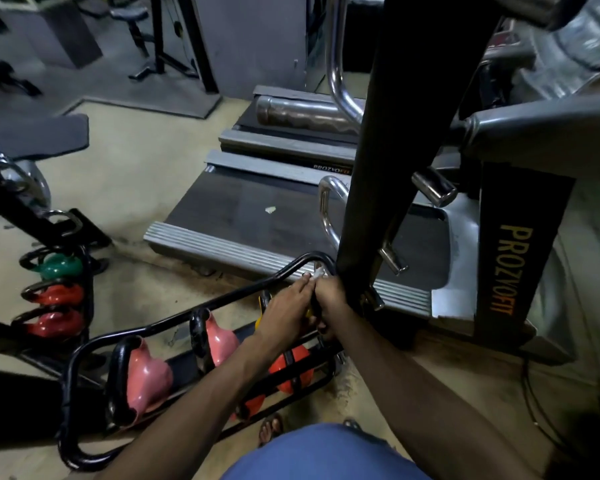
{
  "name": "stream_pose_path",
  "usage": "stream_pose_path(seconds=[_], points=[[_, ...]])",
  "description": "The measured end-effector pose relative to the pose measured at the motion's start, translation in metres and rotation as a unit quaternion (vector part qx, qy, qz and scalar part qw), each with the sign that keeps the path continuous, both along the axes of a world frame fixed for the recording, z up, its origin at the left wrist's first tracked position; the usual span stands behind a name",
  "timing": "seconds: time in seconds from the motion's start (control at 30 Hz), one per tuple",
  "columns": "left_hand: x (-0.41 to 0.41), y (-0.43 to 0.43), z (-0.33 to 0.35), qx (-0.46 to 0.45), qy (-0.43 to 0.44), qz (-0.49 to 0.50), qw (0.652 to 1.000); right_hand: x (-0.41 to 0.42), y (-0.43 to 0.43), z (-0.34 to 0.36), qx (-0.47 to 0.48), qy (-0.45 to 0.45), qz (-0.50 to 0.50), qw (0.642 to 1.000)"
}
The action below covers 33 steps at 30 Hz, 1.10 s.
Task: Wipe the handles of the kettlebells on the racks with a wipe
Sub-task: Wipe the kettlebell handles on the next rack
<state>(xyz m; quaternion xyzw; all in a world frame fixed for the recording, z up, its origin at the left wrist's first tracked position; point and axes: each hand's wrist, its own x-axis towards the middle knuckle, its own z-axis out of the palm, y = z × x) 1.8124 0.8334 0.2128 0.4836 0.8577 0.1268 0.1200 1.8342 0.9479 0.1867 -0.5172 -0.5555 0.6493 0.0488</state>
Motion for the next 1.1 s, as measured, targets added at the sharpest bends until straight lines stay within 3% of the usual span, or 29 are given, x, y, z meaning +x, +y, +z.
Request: stream_pose_path(seconds=[0.1,0.2,0.4,0.57,0.67,0.77,0.87,1.03,1.1], points=[[0.002,-0.001,0.001,0.018,-0.007,0.002,1.000,0.017,-0.008,0.007,0.128,0.033,0.051,0.990],[0.004,-0.001,0.001,0.018,-0.006,0.020,1.000,0.024,0.000,-0.001,0.148,0.089,0.125,0.977],[0.003,-0.001,0.001,-0.003,-0.017,0.025,1.000,0.031,0.026,0.000,0.212,0.032,0.282,0.935],[0.003,-0.002,0.002,-0.007,-0.024,0.043,0.999,0.019,0.023,0.003,0.107,0.007,0.249,0.963],[0.001,-0.003,0.003,-0.010,-0.031,0.044,0.999,0.033,0.018,0.022,0.109,0.015,0.261,0.959],[0.005,0.000,0.002,-0.006,-0.029,0.042,0.999,0.051,0.018,0.017,0.237,-0.041,0.329,0.913],[0.011,0.003,0.000,-0.006,-0.012,0.042,0.999,0.071,0.009,0.011,0.302,-0.032,0.270,0.914],[0.009,0.000,0.000,-0.006,-0.012,0.038,0.999,0.096,-0.005,0.016,0.405,-0.034,0.277,0.870],[0.010,-0.001,-0.001,-0.003,-0.022,0.040,0.999,0.101,-0.002,0.012,0.395,-0.042,0.269,0.877]])
